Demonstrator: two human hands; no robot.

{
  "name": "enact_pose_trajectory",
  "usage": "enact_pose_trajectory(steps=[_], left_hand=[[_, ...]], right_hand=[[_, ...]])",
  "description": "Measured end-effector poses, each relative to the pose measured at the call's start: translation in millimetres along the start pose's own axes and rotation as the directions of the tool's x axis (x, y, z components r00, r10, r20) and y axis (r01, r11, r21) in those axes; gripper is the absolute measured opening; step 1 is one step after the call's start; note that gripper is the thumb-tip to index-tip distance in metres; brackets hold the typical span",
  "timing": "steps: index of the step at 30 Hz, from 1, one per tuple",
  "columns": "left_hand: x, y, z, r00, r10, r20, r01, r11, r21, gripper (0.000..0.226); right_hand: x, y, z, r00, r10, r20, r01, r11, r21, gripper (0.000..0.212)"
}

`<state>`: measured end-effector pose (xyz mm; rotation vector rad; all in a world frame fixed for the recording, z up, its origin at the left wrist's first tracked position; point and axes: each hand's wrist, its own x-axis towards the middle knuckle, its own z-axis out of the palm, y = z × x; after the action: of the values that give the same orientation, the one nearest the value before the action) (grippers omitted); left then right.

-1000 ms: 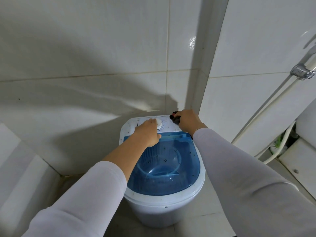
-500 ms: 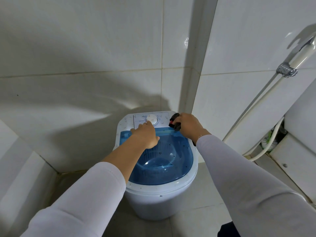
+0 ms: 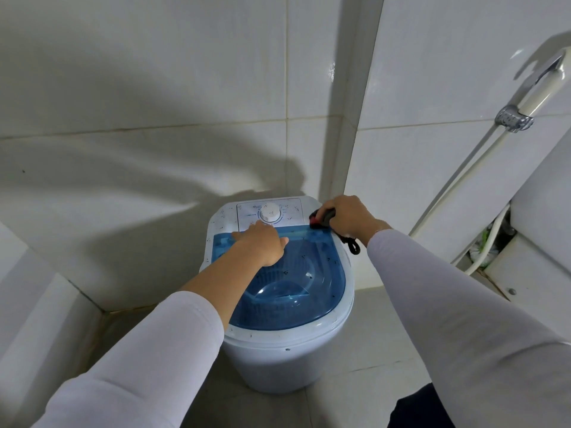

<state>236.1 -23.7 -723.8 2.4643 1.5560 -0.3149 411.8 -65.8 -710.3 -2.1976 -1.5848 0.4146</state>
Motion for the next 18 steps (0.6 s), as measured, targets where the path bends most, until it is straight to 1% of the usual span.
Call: enact_pose_trajectory(steps=[2, 4, 8, 13, 18], left_hand=[[1.0, -1.0, -1.0, 1.0, 0.006, 0.001, -0.006, 1.0, -0.022, 0.053], [1.4, -1.9, -1.9, 1.0, 0.009, 0.001, -0.009, 0.999, -0.036, 0.051], [2.6, -2.0, -3.1, 1.0, 0.01, 0.018, -0.009, 0.999, -0.049, 0.05], [3.3, 0.8, -1.8, 1.0, -0.006, 0.019, 0.007, 0.997, -0.076, 0.053], [3.2, -0.4, -0.8, 1.0, -0.013, 0.022, 0.016, 0.992, -0.122, 0.048]], right_hand=[[7.1, -0.8, -3.1, 0.991, 0.092, -0.098, -0.076, 0.985, 0.155, 0.048], [12.5, -1.0, -0.2, 0.981, 0.145, -0.126, -0.116, 0.969, 0.217, 0.052], [19.3, -3.9, 10.4, 0.982, 0.156, -0.104, -0.134, 0.972, 0.193, 0.058], [21.2, -3.9, 20.1, 0.998, 0.051, -0.036, -0.047, 0.995, 0.093, 0.052], [12.2, 4.6, 19.3, 0.993, 0.097, -0.061, -0.087, 0.983, 0.16, 0.05]])
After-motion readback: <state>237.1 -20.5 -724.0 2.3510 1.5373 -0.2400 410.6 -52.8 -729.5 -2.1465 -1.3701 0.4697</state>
